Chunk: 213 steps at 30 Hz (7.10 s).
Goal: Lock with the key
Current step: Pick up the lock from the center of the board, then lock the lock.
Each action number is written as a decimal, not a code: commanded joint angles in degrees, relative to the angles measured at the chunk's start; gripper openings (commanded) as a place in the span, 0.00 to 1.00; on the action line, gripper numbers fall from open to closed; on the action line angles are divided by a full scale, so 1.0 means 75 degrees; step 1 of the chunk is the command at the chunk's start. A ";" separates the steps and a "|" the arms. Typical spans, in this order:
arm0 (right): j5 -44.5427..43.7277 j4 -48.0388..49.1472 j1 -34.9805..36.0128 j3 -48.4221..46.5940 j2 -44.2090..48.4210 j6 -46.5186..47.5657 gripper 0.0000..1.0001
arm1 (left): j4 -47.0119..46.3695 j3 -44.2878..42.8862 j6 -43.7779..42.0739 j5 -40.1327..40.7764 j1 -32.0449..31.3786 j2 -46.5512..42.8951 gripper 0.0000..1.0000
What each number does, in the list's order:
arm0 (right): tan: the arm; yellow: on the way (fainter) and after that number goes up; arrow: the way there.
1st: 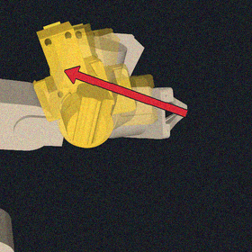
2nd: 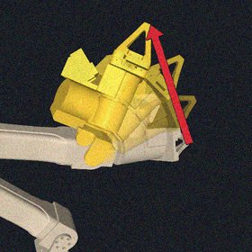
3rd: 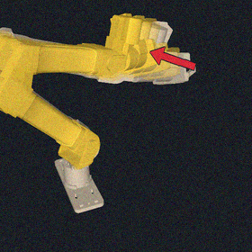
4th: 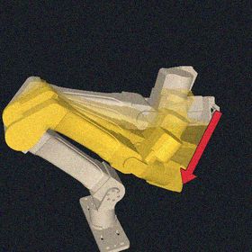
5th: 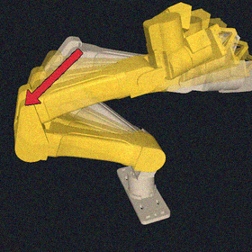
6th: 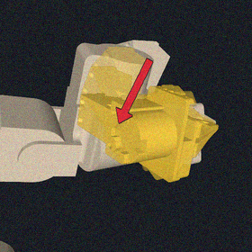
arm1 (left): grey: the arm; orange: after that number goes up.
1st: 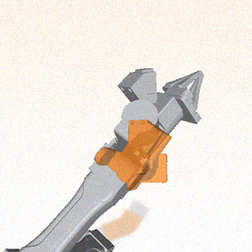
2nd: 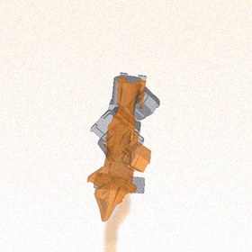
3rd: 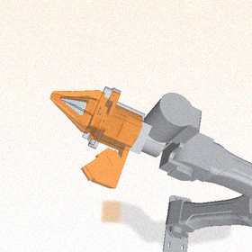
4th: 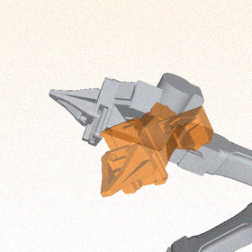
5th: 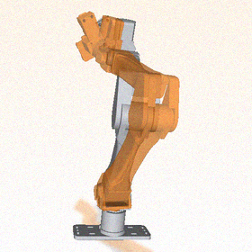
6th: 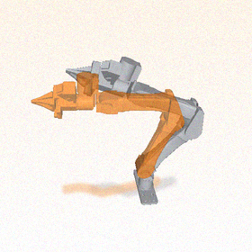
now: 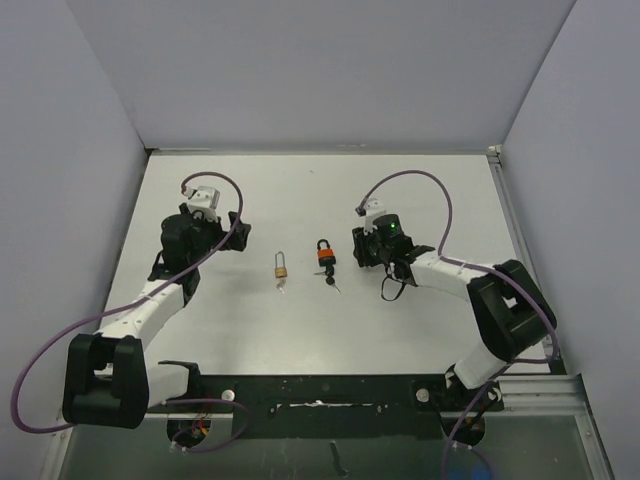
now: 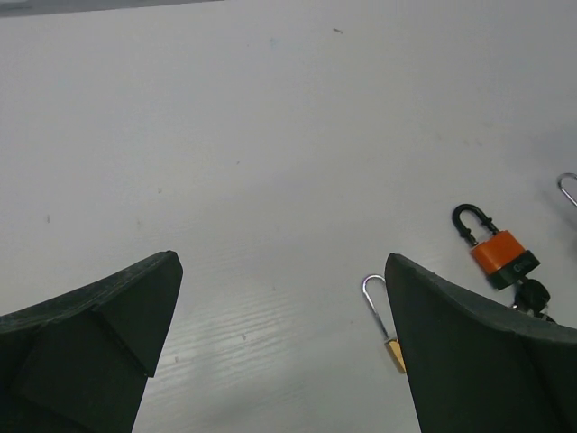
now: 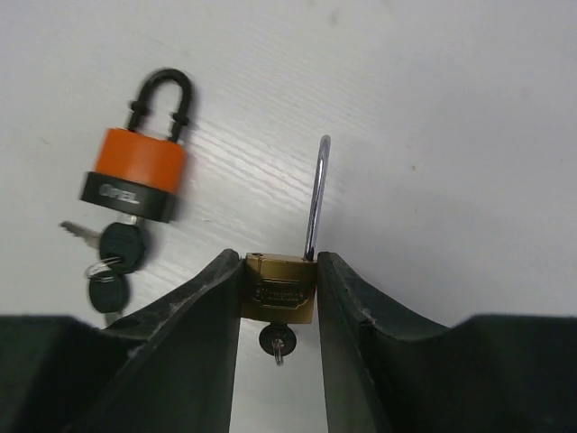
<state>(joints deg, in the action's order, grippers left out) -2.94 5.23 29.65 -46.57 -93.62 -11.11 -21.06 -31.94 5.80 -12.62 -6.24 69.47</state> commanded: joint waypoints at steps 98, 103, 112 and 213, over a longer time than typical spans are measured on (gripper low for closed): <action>0.6851 0.2878 -0.0394 0.1181 0.5027 -0.0874 0.65 | -0.1287 -0.2898 0.2385 -0.6128 -0.3247 0.0904 0.00; 0.6617 0.2241 -0.0391 0.0825 0.5307 -0.0544 0.74 | 0.0675 -0.3385 0.1152 -0.5686 -0.3362 0.0578 0.00; 0.5844 0.0870 -0.0394 0.0658 0.5797 0.0201 0.73 | 0.2791 -0.4221 -0.0268 -0.4999 -0.3618 0.0197 0.00; 0.7534 0.3511 0.0307 -0.0444 0.4709 -0.0120 0.00 | 0.4618 -0.4747 -0.1265 -0.4921 -0.4752 0.0191 0.00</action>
<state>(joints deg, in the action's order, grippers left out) 54.04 19.14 31.18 -42.65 -59.11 -12.32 8.69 -67.77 -3.42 -47.18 -39.94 69.08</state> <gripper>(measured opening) 0.192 0.033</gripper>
